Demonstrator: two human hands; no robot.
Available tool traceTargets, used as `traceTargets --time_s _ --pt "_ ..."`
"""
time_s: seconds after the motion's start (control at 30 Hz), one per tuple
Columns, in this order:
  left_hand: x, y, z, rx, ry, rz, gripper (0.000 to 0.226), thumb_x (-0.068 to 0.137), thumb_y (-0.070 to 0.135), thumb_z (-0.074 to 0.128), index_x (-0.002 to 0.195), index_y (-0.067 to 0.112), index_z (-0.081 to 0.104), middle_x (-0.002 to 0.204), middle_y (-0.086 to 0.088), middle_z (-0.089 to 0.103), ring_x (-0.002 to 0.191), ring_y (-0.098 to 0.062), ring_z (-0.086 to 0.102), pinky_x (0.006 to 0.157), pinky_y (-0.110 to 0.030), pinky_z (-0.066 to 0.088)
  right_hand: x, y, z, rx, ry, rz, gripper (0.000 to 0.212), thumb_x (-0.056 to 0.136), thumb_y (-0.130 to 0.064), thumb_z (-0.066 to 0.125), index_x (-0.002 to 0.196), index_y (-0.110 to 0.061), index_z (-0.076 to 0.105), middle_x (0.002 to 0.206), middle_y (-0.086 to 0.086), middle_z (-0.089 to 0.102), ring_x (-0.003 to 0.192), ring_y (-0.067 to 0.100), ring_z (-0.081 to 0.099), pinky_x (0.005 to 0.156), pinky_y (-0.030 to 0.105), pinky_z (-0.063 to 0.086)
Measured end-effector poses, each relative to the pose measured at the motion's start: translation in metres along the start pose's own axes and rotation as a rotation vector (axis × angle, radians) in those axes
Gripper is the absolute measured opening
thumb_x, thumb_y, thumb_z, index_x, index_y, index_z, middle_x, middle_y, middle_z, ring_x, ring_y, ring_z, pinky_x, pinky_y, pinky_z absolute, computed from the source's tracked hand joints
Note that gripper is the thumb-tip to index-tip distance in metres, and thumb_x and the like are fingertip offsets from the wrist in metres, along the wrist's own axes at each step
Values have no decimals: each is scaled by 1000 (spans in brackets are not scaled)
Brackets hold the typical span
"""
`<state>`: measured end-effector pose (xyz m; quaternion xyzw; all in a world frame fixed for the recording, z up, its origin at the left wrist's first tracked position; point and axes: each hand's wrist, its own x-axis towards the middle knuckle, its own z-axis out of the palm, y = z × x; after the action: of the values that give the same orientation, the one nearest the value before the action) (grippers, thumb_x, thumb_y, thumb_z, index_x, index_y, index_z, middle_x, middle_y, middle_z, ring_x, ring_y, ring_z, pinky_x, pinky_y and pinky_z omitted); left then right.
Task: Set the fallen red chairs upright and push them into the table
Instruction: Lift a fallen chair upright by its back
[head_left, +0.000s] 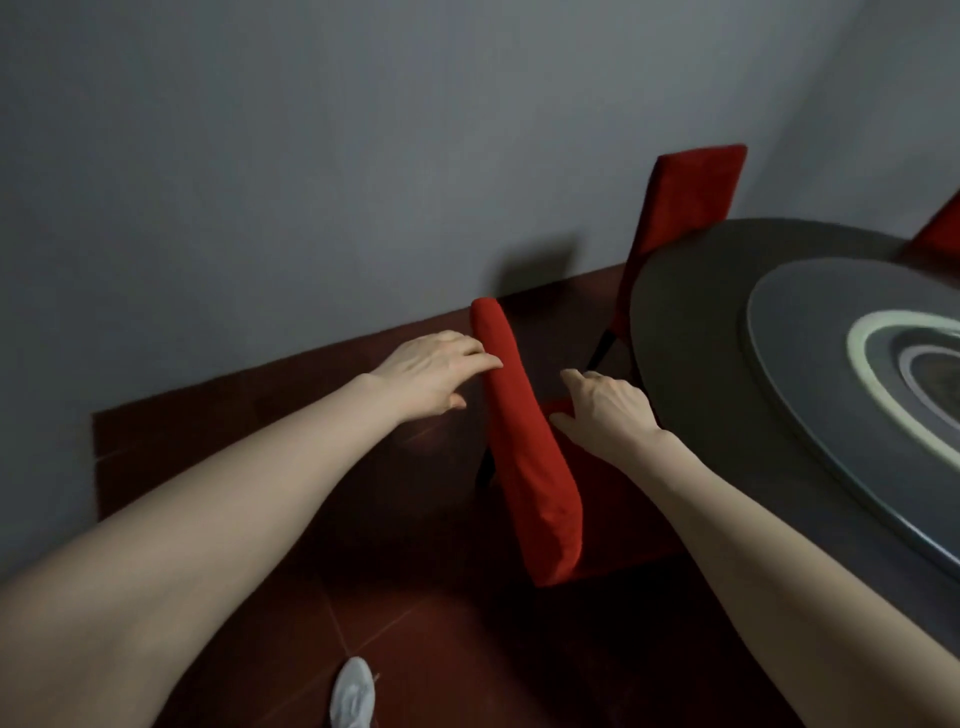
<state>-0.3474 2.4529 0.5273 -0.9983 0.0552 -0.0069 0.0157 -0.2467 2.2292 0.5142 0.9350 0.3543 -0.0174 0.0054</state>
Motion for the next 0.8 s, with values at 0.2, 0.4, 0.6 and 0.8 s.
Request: traceTargets --time_s 0.2,0.4,0.6,0.8 --pt "69 -69 20 3 -89 273 78 81 33 75 147 31 34 147 -1 41 138 -21 34 109 -34 37 44 -28 18 95 -57 273 53 86 -47 59 128 -17 50 115 8 62 104 33 62 78 38 47" --pt "135 -87 55 -19 -150 497 82 81 35 74 149 32 29 150 0 36 141 -20 30 114 -33 31 54 -45 54 159 -119 447 62 83 -61 58 128 -18 49 116 8 62 105 34 63 80 38 47" --pt "197 -100 87 64 -253 677 87 79 36 76 151 30 27 154 -3 32 144 -22 26 118 -36 23 81 -52 97 249 -260 561 88 71 -77 60 137 -20 41 115 9 60 102 32 63 84 40 49" --pt "240 -130 115 131 -367 793 85 80 35 75 150 29 27 153 -1 34 142 -21 30 118 -34 21 105 -62 124 250 -295 692 85 71 -59 72 135 -18 35 116 9 58 101 32 62 82 42 54"
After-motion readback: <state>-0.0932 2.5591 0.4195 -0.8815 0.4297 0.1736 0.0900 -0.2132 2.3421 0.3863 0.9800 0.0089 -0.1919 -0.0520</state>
